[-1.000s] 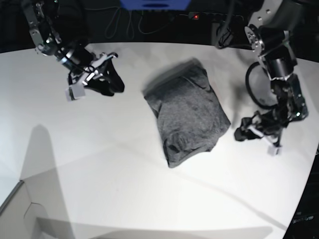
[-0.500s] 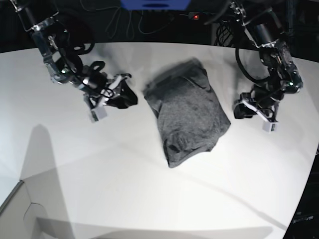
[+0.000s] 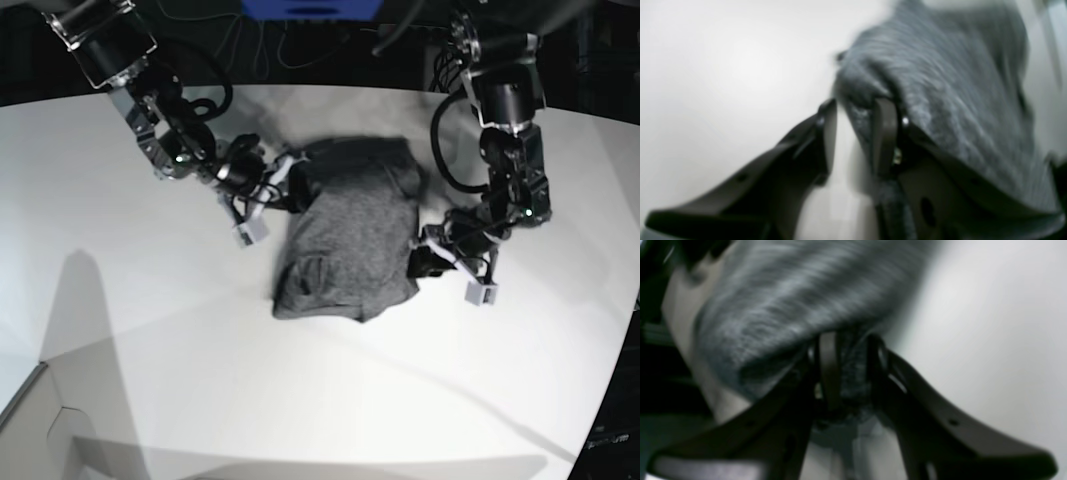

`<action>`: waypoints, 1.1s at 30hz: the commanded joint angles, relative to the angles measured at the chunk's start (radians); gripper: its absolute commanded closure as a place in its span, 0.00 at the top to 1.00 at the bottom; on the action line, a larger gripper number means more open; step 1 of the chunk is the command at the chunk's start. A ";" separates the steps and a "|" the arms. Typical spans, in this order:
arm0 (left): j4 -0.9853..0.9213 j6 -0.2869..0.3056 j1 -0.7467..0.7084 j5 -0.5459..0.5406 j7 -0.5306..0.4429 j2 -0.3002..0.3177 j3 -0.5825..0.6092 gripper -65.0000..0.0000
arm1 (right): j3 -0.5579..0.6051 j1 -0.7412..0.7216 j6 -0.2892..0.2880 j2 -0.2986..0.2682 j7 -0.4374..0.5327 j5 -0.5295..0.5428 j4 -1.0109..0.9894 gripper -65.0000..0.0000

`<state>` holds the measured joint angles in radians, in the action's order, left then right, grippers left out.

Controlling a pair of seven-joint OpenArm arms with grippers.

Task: Layout the t-shirt on the table in an organized manner, then fold the t-shirt properly
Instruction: 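Press and square the bundle sides with both grippers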

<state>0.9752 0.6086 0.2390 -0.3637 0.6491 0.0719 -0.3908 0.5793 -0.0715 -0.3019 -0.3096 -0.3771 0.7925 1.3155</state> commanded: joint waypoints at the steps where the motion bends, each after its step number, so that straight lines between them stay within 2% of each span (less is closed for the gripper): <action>1: -0.020 -0.028 0.007 0.045 0.031 0.010 -0.001 0.29 | 0.009 -0.011 -0.010 -0.001 0.011 0.012 0.017 0.20; 6: -0.022 -0.028 0.039 0.044 0.033 0.013 -0.006 0.29 | 0.046 -0.003 -0.010 -0.006 0.013 0.012 0.017 0.20; 11: 0.035 -0.028 0.038 0.042 0.045 0.033 -0.007 0.29 | 0.012 0.011 -0.010 -0.033 0.014 0.012 0.017 0.20; 13: 0.090 -0.028 0.009 0.042 0.100 0.039 -0.012 0.29 | -0.009 0.012 -0.010 -0.050 0.014 0.012 0.017 0.20; 17: 0.255 -0.028 -0.086 -0.010 0.219 0.033 -0.106 0.29 | -0.061 0.026 -0.010 -0.096 0.014 0.014 0.017 0.20; 20: 0.347 -0.036 -0.169 -0.041 0.263 0.027 -0.130 0.29 | -0.137 0.054 -0.010 -0.121 0.014 0.015 0.019 0.20; 28: 0.413 -0.034 -0.321 -0.045 0.262 -0.059 -0.116 0.29 | -0.354 0.192 -0.012 -0.125 0.007 0.015 0.144 0.20; 33: 0.419 -0.029 -0.356 -0.048 0.269 -0.093 -0.116 0.29 | -0.385 0.246 -0.012 -0.127 0.007 0.014 0.232 0.20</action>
<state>1.3968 0.5934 -0.1040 -0.4667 0.8444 -0.0208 -0.5087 0.2020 0.1761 -0.3023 -0.4255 -0.3893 0.7921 1.5330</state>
